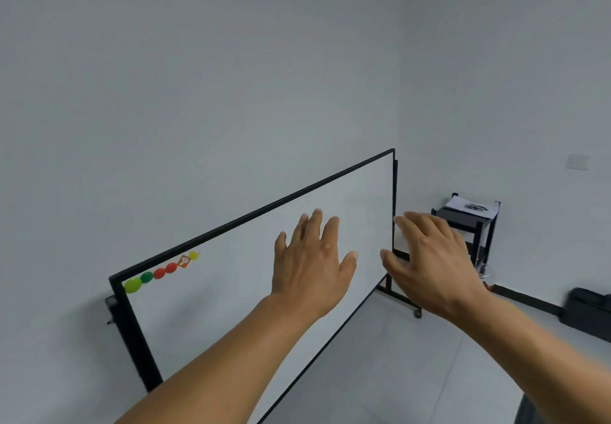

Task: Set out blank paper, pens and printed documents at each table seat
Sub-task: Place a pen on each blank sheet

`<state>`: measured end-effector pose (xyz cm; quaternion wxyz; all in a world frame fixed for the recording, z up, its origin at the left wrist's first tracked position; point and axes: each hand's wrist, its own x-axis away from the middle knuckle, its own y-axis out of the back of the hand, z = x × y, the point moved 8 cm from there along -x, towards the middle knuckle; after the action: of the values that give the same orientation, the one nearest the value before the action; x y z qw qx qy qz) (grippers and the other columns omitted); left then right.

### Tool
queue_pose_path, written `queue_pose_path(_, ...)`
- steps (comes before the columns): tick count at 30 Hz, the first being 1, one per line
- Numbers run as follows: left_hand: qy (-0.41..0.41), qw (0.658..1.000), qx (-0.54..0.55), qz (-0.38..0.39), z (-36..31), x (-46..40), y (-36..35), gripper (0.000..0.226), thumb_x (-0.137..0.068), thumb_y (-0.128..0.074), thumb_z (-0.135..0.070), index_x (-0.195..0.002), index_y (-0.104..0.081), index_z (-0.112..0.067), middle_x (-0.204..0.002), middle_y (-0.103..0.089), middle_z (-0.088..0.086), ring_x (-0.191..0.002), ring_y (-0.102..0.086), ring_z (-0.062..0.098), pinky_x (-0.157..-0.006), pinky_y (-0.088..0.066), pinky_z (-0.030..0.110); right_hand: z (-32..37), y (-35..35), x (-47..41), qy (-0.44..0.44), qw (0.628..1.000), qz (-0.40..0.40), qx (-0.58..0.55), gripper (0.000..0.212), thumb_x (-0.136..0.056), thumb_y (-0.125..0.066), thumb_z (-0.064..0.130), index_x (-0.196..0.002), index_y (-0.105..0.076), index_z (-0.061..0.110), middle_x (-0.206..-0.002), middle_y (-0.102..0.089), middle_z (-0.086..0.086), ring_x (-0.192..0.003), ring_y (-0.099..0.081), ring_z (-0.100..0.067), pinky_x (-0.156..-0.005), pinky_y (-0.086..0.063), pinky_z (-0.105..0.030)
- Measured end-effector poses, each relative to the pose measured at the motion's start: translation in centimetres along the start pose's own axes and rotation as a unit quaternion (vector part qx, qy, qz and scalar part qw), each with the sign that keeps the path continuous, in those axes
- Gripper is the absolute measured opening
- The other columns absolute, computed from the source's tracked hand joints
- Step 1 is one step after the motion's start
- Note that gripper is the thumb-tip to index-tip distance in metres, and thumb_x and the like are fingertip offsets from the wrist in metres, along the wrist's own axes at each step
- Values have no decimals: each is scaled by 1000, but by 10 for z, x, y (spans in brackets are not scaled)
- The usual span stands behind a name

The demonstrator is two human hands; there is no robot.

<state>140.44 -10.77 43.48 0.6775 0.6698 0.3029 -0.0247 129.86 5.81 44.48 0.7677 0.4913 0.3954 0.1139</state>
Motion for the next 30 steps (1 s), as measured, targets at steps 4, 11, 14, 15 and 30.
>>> queue_pose_path(4,-27,1000,16,1,-3,-77,-21,74,-110,-35,-65,-172,-23,-27,-184,-13,6,-169,-15,29,-130,-21,62,-34,-8,-58,-32,999,-16,17,73,-102,-52,61,-163,-43,21,-169,-43,-3,-159,-30,-28,-128,-27,-50)
queue_pose_path(11,-108,993,57,6,-9,-205,-90,76,-109,-36,-67,-172,-21,-29,-184,-10,6,-170,-12,30,-130,-20,64,-85,-63,-154,-93,994,-15,57,73,-101,-47,60,-163,-42,22,-170,-40,-1,-160,-27,-26,-128,-27,-47)
queue_pose_path(14,-141,987,74,9,-13,-256,-120,77,-108,-38,-68,-172,-21,-29,-184,-10,7,-170,-12,31,-130,-21,65,-106,-85,-190,-127,988,-2,90,70,-102,-51,58,-162,-43,22,-169,-41,-2,-159,-28,-26,-127,-27,-46)
queue_pose_path(15,-151,985,82,15,-14,-271,-129,77,-107,-38,-68,-172,-20,-29,-184,-9,7,-170,-12,31,-130,-21,65,-111,-88,-201,-139,986,1,96,68,-102,-53,57,-159,-46,21,-166,-44,-2,-157,-30,-27,-125,-28,-45)
queue_pose_path(30,-265,954,130,47,-116,-463,-252,79,-107,-37,-69,-173,-15,-31,-185,-5,3,-170,-9,29,-131,-20,65,-267,-111,-305,-259,952,-21,160,74,-104,-47,61,-166,-36,21,-173,-36,-4,-161,-25,-26,-129,-25,-47)
